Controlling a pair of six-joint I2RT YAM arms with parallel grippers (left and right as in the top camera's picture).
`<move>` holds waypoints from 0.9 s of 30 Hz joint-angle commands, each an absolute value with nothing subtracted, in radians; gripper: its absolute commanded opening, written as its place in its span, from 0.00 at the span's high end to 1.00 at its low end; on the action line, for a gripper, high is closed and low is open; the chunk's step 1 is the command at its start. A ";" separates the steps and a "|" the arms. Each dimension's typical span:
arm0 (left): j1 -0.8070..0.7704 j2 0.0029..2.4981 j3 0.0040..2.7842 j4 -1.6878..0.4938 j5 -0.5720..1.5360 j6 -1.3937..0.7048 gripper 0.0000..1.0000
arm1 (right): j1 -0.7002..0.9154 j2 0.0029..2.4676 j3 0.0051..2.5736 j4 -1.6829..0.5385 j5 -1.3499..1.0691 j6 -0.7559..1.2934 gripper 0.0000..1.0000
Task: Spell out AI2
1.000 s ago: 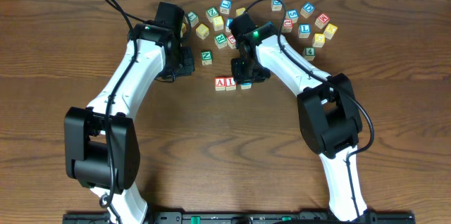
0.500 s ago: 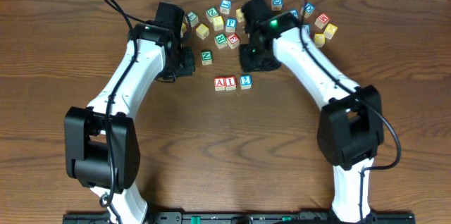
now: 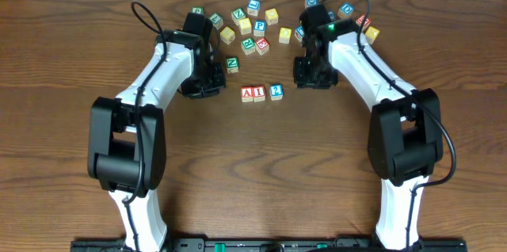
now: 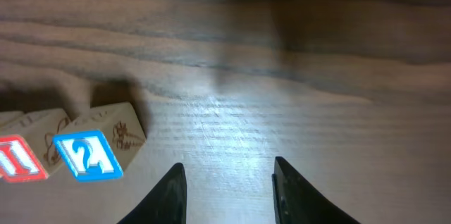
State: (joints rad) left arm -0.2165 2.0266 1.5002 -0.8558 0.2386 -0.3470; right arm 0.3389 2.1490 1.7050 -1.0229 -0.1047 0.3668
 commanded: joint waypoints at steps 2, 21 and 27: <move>-0.218 2.043 1.494 -0.850 0.255 -0.353 0.90 | 0.346 2.140 1.649 -0.962 -0.145 0.359 0.66; -0.278 2.087 1.493 -0.791 0.295 -0.334 0.92 | 0.361 2.140 1.563 -0.841 -0.154 0.363 0.63; -0.284 2.087 1.493 -0.787 0.296 -0.334 0.92 | 0.375 2.140 1.563 -0.821 -0.154 0.363 0.63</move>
